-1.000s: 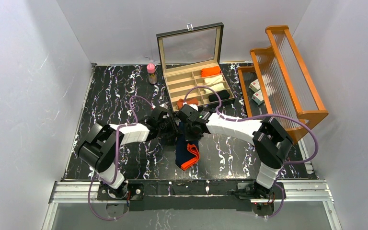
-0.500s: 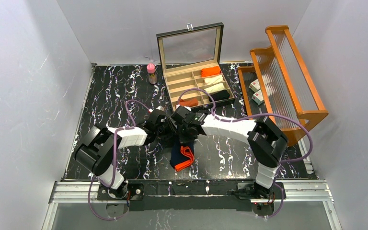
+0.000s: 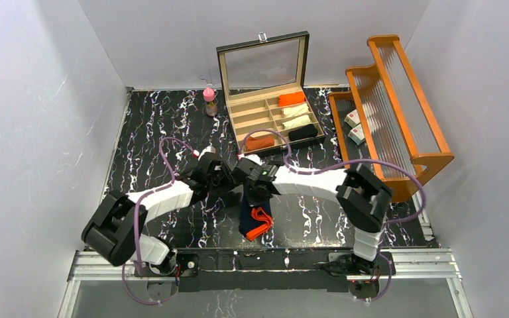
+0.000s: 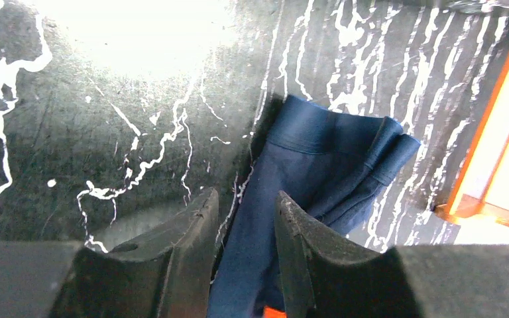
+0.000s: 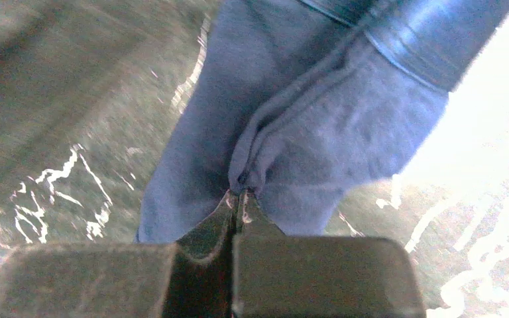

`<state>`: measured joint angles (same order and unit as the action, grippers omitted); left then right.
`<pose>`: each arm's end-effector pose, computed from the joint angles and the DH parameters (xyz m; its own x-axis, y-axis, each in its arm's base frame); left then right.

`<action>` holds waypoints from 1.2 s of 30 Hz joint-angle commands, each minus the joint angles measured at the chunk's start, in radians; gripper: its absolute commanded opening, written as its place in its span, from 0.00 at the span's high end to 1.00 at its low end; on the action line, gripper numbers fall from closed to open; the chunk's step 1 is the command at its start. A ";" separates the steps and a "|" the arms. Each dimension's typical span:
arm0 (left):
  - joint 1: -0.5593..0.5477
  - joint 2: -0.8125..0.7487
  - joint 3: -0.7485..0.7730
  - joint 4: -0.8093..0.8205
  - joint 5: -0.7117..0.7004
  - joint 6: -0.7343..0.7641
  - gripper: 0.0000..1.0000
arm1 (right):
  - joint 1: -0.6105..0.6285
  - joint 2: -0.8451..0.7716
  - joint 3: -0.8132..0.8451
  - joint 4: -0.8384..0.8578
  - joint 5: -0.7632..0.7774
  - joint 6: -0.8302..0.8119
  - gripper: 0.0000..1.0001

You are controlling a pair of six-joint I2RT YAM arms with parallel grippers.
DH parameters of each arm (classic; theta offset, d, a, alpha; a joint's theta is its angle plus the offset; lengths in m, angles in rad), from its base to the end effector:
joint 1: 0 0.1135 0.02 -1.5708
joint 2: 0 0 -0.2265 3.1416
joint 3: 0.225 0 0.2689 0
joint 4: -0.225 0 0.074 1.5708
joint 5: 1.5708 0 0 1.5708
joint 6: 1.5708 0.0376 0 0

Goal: Roll the underwear
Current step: Fold the underwear at the center of the board.

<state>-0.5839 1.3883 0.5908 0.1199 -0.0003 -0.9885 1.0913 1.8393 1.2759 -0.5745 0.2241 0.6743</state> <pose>0.2435 -0.1609 0.1206 -0.7479 -0.5069 -0.4286 -0.1338 0.7476 -0.6506 0.1828 0.3334 0.1422 -0.8404 -0.2966 -0.4536 -0.3807 0.9188 0.1043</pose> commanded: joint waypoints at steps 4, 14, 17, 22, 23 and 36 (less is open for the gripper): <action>0.007 -0.126 -0.013 -0.058 -0.052 0.018 0.62 | -0.018 -0.108 -0.006 0.035 -0.024 -0.032 0.99; 0.008 -0.184 -0.003 -0.212 -0.132 0.006 0.62 | -0.019 0.032 0.091 0.009 -0.125 -0.050 0.99; 0.010 -0.188 -0.004 -0.266 -0.161 0.001 0.64 | -0.020 0.058 0.092 0.029 -0.180 -0.052 0.98; 0.012 -0.232 -0.047 -0.272 -0.173 -0.027 0.64 | -0.021 0.096 0.137 -0.002 -0.184 -0.064 0.92; 0.012 -0.244 -0.055 -0.271 -0.177 -0.031 0.64 | -0.021 0.092 0.142 -0.001 -0.189 -0.064 0.89; 0.016 -0.376 -0.079 -0.305 -0.159 -0.018 0.57 | -0.069 -0.179 0.071 0.119 -0.272 -0.084 0.38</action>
<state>-0.5728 1.0709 0.5301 -0.1588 -0.1398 -1.0111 1.0600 1.7986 1.3730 -0.5278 -0.0339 0.5980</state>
